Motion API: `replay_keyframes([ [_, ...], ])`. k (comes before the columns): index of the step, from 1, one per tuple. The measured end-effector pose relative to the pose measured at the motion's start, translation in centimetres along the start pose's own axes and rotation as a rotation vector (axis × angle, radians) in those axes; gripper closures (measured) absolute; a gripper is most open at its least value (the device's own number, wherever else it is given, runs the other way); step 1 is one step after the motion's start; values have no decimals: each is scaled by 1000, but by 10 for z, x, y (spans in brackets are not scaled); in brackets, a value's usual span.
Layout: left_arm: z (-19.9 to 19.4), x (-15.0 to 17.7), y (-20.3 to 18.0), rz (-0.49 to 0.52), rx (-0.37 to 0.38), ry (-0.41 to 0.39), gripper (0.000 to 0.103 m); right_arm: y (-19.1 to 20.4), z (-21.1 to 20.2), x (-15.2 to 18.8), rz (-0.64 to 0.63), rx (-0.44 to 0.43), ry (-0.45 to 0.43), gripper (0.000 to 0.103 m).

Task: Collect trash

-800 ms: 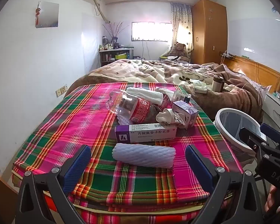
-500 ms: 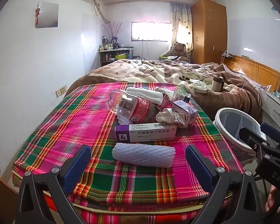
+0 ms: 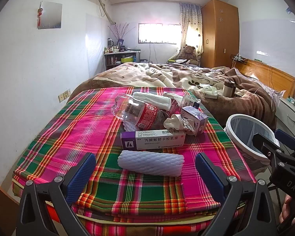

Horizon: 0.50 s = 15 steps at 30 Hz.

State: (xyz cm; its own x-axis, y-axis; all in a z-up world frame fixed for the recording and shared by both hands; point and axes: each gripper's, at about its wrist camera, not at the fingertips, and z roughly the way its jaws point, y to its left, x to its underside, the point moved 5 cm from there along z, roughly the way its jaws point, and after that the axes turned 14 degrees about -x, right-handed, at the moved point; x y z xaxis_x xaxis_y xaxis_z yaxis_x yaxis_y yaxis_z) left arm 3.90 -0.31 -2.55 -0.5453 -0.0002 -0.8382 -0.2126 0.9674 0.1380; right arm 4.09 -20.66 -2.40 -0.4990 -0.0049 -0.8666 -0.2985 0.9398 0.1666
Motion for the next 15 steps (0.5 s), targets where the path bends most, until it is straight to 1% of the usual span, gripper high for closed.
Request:
replay_keyframes([
  [15, -2, -2, 2, -2, 2, 2, 1, 0, 0, 0, 0, 2, -2, 18],
])
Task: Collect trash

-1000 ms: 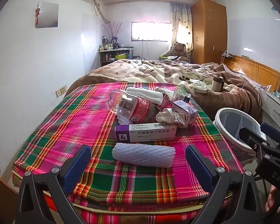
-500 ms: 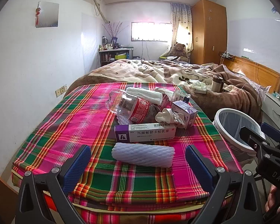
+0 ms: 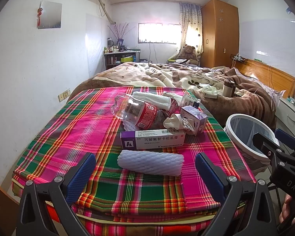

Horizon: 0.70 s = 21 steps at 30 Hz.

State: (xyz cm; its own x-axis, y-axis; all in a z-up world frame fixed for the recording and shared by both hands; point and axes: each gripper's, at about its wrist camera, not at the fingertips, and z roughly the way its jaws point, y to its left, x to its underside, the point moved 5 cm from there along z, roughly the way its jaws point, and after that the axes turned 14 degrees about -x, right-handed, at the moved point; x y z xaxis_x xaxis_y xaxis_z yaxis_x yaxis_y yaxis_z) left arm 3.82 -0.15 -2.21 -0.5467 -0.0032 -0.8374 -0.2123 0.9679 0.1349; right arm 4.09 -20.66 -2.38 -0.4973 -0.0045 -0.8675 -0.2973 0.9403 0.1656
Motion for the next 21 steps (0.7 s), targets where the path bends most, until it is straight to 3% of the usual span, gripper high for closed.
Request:
replay_keyframes([
  [21, 3, -1, 0, 0, -1, 0, 1, -1, -2, 0, 0, 2, -4, 18],
])
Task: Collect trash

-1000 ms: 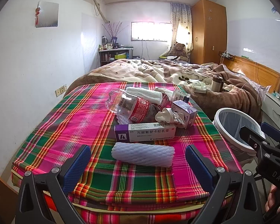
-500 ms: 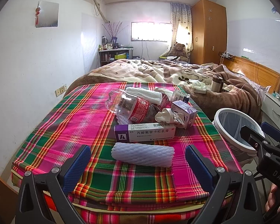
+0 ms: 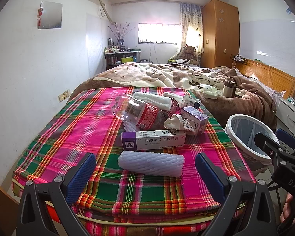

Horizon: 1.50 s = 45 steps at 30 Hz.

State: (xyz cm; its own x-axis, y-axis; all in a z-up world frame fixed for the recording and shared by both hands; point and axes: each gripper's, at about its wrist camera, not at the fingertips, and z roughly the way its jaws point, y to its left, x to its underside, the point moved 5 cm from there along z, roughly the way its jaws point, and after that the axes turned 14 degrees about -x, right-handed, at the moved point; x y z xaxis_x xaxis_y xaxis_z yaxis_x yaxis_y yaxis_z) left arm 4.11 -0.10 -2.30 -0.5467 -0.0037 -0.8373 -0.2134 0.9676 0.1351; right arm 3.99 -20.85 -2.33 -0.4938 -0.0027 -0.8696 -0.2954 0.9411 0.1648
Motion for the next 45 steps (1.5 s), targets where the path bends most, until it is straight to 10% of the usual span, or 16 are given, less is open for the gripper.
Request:
replay_keyframes([
  [31, 15, 4, -1, -7, 4, 24, 1, -7, 4, 0, 2, 5, 6, 18],
  [45, 62, 15, 19, -78, 99, 173, 6, -15, 44, -13, -2, -25, 29, 18],
])
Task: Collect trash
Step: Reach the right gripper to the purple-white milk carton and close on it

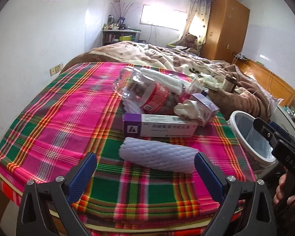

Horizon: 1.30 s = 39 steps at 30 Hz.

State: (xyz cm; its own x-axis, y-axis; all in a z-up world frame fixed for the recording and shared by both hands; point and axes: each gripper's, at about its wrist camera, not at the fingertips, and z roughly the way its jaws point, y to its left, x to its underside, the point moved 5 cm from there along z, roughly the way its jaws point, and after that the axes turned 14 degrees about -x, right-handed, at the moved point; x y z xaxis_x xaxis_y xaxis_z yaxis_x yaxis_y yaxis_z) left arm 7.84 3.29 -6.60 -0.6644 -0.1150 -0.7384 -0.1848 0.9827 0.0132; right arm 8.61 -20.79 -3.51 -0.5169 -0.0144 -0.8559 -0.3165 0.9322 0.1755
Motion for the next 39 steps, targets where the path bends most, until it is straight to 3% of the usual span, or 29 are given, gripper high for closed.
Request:
replay_keyframes([
  [9, 32, 4, -2, -35, 84, 145, 20, -2, 33, -10, -11, -19, 44, 19],
  [12, 44, 5, -8, -57, 124, 202, 30, 1, 44, -16, -61, 2, 50, 22],
  [16, 59, 6, -13, -105, 168, 260, 30, -2, 60, -19, -63, -26, 94, 30],
  [19, 62, 0, -14, -141, 177, 261, 30, -7, 70, -21, -45, -44, 131, 39],
  [28, 78, -11, -28, -278, 265, 297, 30, -1, 92, -22, -23, -130, 202, 41],
  [31, 82, -13, -30, -306, 276, 297, 31, 1, 98, -20, -19, -154, 227, 46],
  [39, 96, -17, -22, -391, 307, 329, 55, 4, 106, -20, 8, -218, 257, 56],
])
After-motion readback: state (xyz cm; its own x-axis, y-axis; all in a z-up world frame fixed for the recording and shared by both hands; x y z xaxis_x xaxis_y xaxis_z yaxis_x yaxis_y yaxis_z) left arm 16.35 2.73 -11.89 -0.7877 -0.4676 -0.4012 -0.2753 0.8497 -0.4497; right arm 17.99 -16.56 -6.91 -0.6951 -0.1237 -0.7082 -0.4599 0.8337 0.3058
